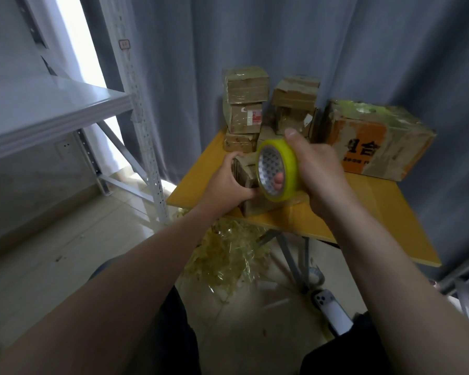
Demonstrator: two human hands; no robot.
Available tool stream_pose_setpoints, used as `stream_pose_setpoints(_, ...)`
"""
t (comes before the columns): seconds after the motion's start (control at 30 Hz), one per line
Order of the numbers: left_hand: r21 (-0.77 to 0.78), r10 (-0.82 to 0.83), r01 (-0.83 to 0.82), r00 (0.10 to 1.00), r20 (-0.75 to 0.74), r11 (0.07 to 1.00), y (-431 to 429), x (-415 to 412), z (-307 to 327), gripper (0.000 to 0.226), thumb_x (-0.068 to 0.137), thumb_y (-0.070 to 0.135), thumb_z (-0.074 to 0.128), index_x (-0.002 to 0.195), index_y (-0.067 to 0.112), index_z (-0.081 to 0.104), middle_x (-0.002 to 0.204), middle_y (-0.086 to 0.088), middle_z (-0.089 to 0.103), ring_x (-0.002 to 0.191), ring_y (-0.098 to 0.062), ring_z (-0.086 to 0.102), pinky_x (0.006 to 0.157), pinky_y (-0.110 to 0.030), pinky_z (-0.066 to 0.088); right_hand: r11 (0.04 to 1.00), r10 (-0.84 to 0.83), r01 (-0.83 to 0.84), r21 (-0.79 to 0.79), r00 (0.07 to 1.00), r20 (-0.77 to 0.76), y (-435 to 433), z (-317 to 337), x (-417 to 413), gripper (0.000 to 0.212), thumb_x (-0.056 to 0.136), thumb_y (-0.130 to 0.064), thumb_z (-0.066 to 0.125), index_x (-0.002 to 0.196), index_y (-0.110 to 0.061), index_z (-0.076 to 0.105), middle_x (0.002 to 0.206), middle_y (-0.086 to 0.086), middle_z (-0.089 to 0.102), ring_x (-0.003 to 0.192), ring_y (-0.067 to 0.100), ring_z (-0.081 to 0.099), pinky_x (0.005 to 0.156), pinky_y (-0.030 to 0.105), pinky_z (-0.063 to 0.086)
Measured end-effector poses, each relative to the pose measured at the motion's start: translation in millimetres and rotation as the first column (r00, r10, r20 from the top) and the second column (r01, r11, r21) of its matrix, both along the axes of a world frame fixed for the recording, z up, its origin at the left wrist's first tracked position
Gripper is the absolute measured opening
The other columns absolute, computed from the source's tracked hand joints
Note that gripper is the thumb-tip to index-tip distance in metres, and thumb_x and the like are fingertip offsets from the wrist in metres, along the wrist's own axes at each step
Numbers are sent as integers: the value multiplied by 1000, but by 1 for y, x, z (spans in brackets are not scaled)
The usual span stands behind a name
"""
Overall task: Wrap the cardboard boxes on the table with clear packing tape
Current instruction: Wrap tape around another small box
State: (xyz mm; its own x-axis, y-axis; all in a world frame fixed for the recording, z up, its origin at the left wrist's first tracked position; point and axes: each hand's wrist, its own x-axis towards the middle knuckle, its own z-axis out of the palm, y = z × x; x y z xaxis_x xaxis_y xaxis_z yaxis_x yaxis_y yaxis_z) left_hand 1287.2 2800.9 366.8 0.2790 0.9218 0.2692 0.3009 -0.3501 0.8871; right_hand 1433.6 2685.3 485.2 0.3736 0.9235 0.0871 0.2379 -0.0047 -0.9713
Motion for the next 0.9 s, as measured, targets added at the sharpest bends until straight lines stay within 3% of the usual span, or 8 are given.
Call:
stream_pose_setpoints(0.1, -23, -15, 15, 1000, 5, 1000, 3, -1, 1, 99, 63, 39, 98, 144, 34, 42, 129, 14, 63, 120, -5, 60, 102, -28, 52, 993, 5, 1, -114, 999, 50, -26, -27, 4, 58, 97, -63, 55, 83, -9, 73, 88, 20, 75, 83, 34, 75, 89, 50, 60)
stream_pose_setpoints(0.2, -4, -14, 14, 1000, -23, 1000, 3, -2, 0, 97, 64, 36, 97, 144, 31, 42, 130, 13, 62, 122, -4, 59, 107, -32, 51, 988, 5, 14, -153, 992, 123, -43, -58, 2, 70, 98, -63, 53, 86, 4, 72, 82, 26, 72, 78, 41, 72, 81, 51, 58)
stream_pose_setpoints(0.37, 61, -49, 59, 988, -148, 996, 2, -5, 5, 106, 65, 48, 93, 150, 50, 30, 141, 9, 56, 128, -12, 56, 105, -35, 50, 989, 30, -18, -144, 996, 81, -45, -77, 1, 56, 103, -51, 53, 66, -11, 67, 48, 1, 64, 42, 8, 62, 46, 18, 47)
stream_pose_setpoints(0.43, 123, -56, 92, 961, -271, 988, 4, -7, 9, 102, 68, 54, 88, 152, 53, 30, 144, 6, 49, 129, -16, 52, 105, -36, 49, 989, 33, -19, -145, 995, 97, -42, -80, 3, 57, 102, -53, 54, 67, -11, 67, 47, 0, 63, 41, 8, 60, 47, 20, 47)
stream_pose_setpoints(0.5, 170, -42, 106, 938, -344, 980, 4, -9, 12, 97, 73, 52, 87, 154, 43, 35, 143, 5, 42, 130, -17, 49, 104, -32, 46, 988, 27, -9, -156, 993, 117, -40, -84, 6, 59, 100, -57, 54, 67, -10, 66, 47, 1, 60, 43, 10, 59, 52, 27, 47)
stream_pose_setpoints(0.63, 372, 29, 165, 885, -465, 913, 5, -10, 18, 96, 78, 54, 83, 156, 20, 41, 161, 4, 30, 145, -17, 35, 117, -36, 36, 984, 24, -3, -176, 993, 117, -33, -94, 9, 72, 95, -68, 54, 86, 1, 73, 74, 20, 72, 69, 33, 72, 72, 46, 58)
stream_pose_setpoints(0.77, 449, 85, 184, 852, -516, 874, 3, -9, 23, 87, 80, 52, 83, 153, 22, 48, 160, 4, 42, 143, -21, 38, 115, -45, 39, 981, 36, -15, -192, 994, 102, -31, -93, 11, 71, 98, -62, 53, 84, 3, 74, 69, 18, 72, 61, 30, 69, 66, 37, 55)
stream_pose_setpoints(0.9, 447, 28, 218, 876, -481, 868, 3, -11, 15, 68, 84, 47, 81, 146, 38, 55, 167, 2, 31, 146, -26, 37, 116, -44, 38, 982, 43, -35, -186, 998, 43, -32, -93, 12, 65, 100, -57, 55, 78, 1, 73, 57, 7, 67, 50, 16, 64, 54, 23, 49)
